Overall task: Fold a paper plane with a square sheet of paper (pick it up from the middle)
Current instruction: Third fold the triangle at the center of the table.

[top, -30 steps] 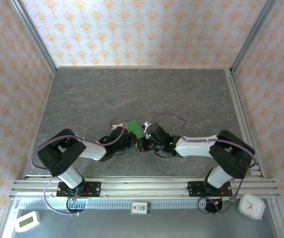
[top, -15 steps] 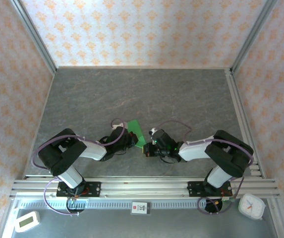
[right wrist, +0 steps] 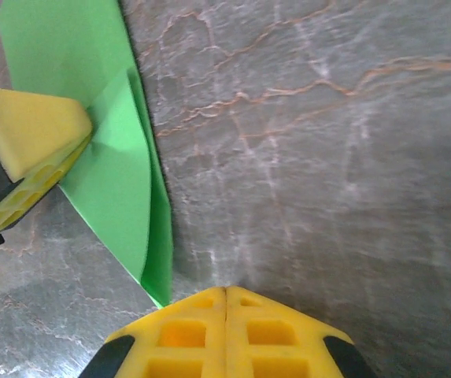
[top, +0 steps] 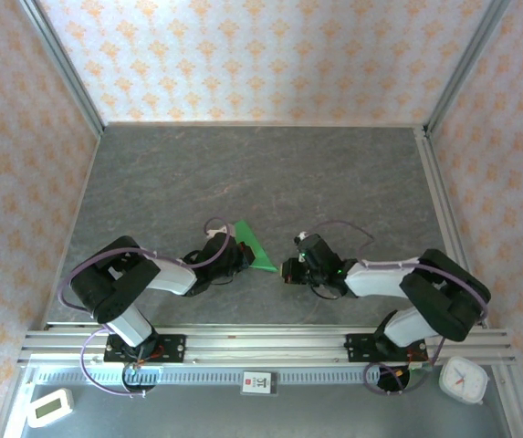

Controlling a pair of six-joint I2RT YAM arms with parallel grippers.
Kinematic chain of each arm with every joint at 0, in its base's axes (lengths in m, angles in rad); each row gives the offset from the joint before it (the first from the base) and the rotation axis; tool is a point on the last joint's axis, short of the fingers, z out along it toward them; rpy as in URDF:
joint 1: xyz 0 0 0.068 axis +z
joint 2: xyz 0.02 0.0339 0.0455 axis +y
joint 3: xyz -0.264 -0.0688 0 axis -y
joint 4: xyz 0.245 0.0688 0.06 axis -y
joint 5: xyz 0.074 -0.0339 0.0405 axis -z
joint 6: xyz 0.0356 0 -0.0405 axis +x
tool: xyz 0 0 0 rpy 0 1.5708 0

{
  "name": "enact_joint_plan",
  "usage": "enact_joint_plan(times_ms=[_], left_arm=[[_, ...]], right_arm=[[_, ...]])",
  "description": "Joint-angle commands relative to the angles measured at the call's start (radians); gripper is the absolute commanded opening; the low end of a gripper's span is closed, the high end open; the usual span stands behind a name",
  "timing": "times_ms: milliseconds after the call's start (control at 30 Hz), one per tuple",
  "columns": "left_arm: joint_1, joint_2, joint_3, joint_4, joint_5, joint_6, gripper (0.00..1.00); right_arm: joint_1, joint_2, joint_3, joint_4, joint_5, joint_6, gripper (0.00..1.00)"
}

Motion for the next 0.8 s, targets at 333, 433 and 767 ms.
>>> enact_joint_plan(times_ms=[333,433,767], left_arm=[[0.001,0.064,-0.024,-0.102,-0.005,-0.010,0.00],[0.000,0.066,-0.028,-0.098,-0.006,-0.011,0.00],[0.000,0.062,-0.041,-0.090,0.000,-0.013,0.00]], right_arm=[[0.127,-0.025,0.073,0.143,0.095,0.216,0.00],[0.158,0.023,0.076,0.202,0.152,0.273,0.00],[0.183,0.149,0.088,0.307,0.229,0.340,0.00]])
